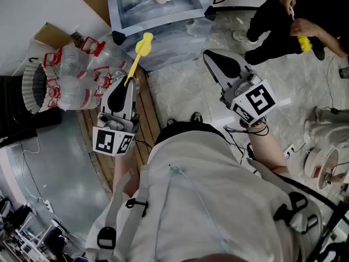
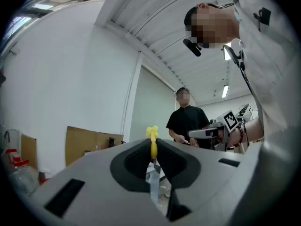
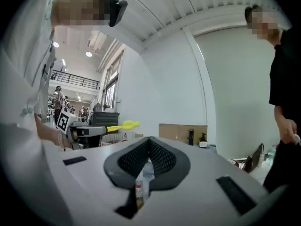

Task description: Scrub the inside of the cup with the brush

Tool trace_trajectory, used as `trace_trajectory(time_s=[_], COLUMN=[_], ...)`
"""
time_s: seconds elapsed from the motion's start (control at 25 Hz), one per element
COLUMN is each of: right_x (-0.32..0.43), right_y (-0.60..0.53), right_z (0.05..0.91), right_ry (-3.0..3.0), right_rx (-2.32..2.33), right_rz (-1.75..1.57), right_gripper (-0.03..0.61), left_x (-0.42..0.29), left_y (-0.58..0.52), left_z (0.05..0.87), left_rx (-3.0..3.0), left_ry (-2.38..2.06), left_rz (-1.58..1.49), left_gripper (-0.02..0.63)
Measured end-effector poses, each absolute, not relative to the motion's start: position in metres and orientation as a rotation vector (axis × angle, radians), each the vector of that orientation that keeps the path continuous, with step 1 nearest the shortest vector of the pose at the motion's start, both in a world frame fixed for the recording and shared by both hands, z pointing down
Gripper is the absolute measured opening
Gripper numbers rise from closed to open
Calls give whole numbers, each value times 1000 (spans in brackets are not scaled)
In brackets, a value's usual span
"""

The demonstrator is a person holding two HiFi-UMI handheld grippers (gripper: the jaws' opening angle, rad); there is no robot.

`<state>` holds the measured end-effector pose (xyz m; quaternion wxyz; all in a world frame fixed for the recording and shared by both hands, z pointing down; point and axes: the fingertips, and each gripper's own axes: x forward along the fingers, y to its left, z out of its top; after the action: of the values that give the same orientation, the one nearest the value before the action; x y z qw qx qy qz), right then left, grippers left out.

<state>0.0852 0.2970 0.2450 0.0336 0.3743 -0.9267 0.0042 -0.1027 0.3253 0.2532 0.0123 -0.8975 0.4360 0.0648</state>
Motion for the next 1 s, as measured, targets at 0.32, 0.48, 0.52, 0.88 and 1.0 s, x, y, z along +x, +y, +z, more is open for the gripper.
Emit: trace_trajectory(time_s=[0.32,0.48,0.52,0.88,1.0], right_x=[86,91,95,107,120], right_y=[298,299,299,303,307], right_z=[246,247,247,245,250], right_ry=[-2858,-2873,-2874,-2894,-2887], right_rx=[1144,1137,1139,1145,1134], right_rz=[14,21,25,19,30], right_gripper=[14,14,14,16,17], left_x=[-100,-94,-91,-80,-67], left_y=[326,327,327,328,333], left_z=[254,254,256,257,260], left_rx=[-2800,-2791,-2795,-2789,-2789], left_ry=[1358,1364,1365,1362,1380], left_rz=[205,197,202,204,216], left_gripper=[40,40,41,40,40])
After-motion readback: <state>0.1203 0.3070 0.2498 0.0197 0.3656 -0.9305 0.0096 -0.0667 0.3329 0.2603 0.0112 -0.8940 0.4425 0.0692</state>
